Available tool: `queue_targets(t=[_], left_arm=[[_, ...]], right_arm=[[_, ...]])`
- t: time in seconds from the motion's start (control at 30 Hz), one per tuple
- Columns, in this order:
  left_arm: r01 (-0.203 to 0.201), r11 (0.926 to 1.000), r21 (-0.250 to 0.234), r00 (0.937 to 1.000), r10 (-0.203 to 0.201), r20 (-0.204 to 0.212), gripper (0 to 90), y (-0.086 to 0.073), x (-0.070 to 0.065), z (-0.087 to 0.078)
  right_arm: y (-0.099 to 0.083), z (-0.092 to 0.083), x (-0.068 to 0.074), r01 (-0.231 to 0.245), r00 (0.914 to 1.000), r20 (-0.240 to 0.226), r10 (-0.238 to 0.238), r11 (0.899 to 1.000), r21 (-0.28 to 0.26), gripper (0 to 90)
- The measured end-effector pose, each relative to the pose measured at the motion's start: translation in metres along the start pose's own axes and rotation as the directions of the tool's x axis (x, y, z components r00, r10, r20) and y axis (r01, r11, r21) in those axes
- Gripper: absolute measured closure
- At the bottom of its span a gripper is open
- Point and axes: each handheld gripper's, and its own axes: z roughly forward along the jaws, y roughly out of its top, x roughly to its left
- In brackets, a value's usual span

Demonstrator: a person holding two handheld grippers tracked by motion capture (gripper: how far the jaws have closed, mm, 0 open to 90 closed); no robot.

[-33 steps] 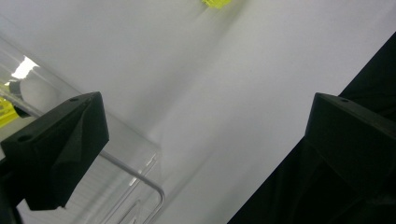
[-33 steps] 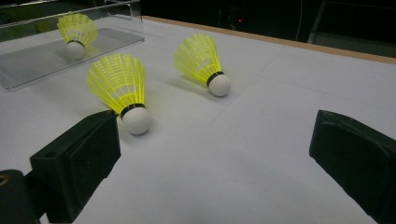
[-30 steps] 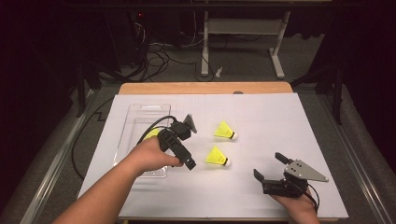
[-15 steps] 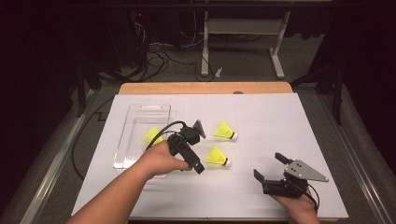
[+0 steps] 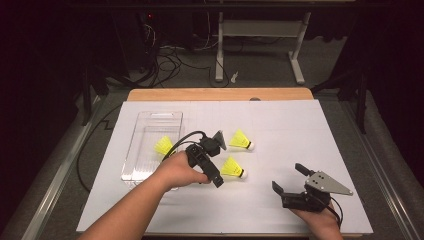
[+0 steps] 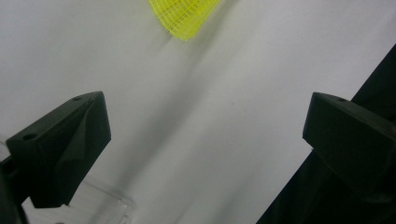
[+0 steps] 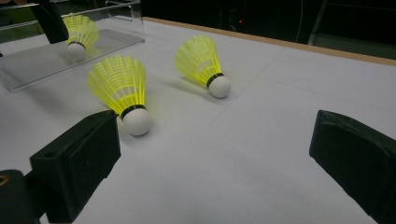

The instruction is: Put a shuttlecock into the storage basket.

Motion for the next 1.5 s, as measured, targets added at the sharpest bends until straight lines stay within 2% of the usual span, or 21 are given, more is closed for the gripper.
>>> queue_targets(t=[0.13, 0.33, 0.43, 0.63, 0.7, 0.77, 0.93, 1.03, 1.27, 1.43, 1.5], left_arm=[[-0.012, 0.9999, -0.011, 0.9999, 0.012, -0.001, 3.8, 0.004, -0.003, -0.004], [-0.024, 0.9997, -0.006, 0.9997, 0.024, 0.004, 5.8, 0.012, -0.006, 0.002], [-0.026, 0.9997, -0.001, 0.9995, 0.026, -0.020, 11.4, 0.014, -0.003, 0.007], [-0.020, 0.9997, -0.011, 0.9998, 0.019, -0.004, 15.9, 0.017, 0.002, 0.012], [-0.020, 0.9996, -0.022, 0.9997, 0.020, -0.012, 16.5, 0.018, 0.005, 0.013], [-0.017, 0.9995, -0.027, 0.9999, 0.017, 0.000, 19.1, 0.018, 0.005, 0.014], [-0.049, 0.9986, -0.020, 0.9984, 0.049, 0.028, 25.6, 0.021, 0.001, 0.020], [-0.053, 0.9985, -0.013, 0.9979, 0.054, 0.037, 29.7, 0.023, -0.001, 0.023], [-0.052, 0.9980, -0.035, 0.9981, 0.053, 0.031, 39.5, 0.024, 0.002, 0.025], [-0.045, 0.9980, -0.044, 0.9990, 0.045, 0.004, 44.6, 0.026, 0.005, 0.027], [-0.044, 0.9979, -0.046, 0.9989, 0.045, 0.012, 46.3, 0.027, 0.006, 0.029]], right_arm=[[0.000, 0.000, -0.001, 0.000, 1.0000, 0.001, 0.000, 1.000, 0.001, 2.5], [0.000, -0.001, -0.001, -0.003, 1.0000, 0.001, 0.003, 1.000, 0.000, 2.5], [0.001, -0.002, -0.002, -0.007, 1.0000, 0.002, 0.007, 1.000, -0.004, 2.6], [0.001, -0.005, -0.005, -0.014, 0.9999, 0.009, 0.015, 1.000, -0.011, 2.6], [0.001, -0.005, -0.005, -0.018, 0.9998, 0.011, 0.018, 1.000, -0.012, 2.5], [0.001, -0.004, -0.005, -0.016, 0.9998, 0.009, 0.016, 1.000, -0.011, 2.5], [0.001, -0.004, -0.004, -0.012, 0.9999, 0.005, 0.012, 1.000, -0.006, 2.5], [0.001, -0.003, -0.003, -0.012, 0.9999, 0.006, 0.012, 1.000, -0.005, 2.5], [0.001, -0.003, -0.003, -0.007, 1.0000, 0.005, 0.007, 1.000, -0.005, 2.5], [0.001, -0.003, -0.003, -0.004, 1.0000, 0.004, 0.004, 1.000, -0.005, 2.5], [0.001, -0.003, -0.002, -0.005, 1.0000, 0.002, 0.005, 1.000, -0.004, 2.5]])
